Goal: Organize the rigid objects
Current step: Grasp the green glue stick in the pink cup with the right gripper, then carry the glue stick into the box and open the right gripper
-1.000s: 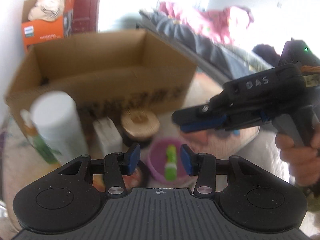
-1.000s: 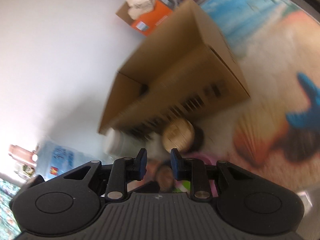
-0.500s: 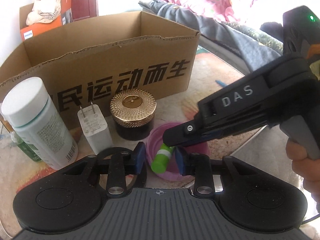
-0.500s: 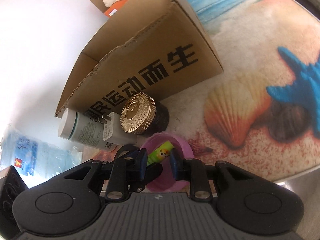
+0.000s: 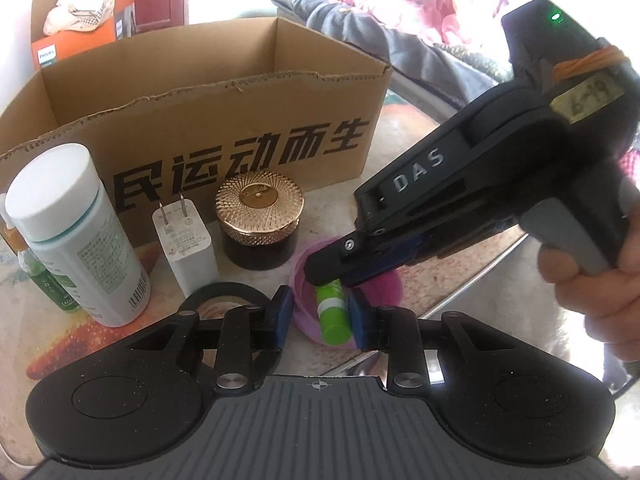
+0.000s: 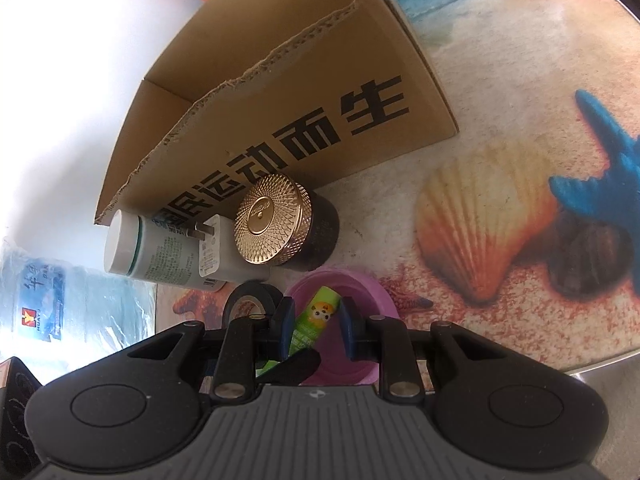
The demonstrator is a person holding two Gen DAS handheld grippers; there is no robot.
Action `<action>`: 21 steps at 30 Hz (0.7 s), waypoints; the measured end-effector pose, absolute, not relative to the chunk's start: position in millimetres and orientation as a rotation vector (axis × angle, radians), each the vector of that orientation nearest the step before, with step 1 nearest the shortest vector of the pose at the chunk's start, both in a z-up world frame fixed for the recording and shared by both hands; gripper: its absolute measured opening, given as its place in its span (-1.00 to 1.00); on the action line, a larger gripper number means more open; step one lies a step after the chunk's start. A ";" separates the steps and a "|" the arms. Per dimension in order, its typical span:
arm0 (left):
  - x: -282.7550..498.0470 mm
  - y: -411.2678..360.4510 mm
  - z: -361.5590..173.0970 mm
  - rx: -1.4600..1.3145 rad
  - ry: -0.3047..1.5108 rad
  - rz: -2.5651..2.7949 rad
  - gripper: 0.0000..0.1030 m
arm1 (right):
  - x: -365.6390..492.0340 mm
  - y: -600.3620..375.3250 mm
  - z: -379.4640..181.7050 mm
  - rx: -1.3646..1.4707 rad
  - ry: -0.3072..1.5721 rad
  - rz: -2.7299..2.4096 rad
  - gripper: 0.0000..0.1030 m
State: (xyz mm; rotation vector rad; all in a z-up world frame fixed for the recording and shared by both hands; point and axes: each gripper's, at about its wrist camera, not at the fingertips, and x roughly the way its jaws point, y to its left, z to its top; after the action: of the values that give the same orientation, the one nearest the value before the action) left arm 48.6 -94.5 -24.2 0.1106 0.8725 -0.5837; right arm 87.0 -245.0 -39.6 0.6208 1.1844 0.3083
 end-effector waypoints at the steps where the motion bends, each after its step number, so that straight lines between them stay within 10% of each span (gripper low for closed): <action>1: 48.0 -93.7 -22.7 0.106 0.869 -0.587 -0.43 | 88.5 -243.9 -39.3 0.615 1.190 0.306 -0.49; 21: 48.4 -109.9 -24.6 0.132 0.857 -0.570 -0.49 | 87.6 -233.2 -39.7 0.558 1.118 0.323 -0.60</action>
State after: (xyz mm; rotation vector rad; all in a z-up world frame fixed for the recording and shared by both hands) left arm 48.4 -109.9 -24.6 0.1316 0.8567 -0.5698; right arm 87.6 -233.2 -39.7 0.5576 1.1176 0.3231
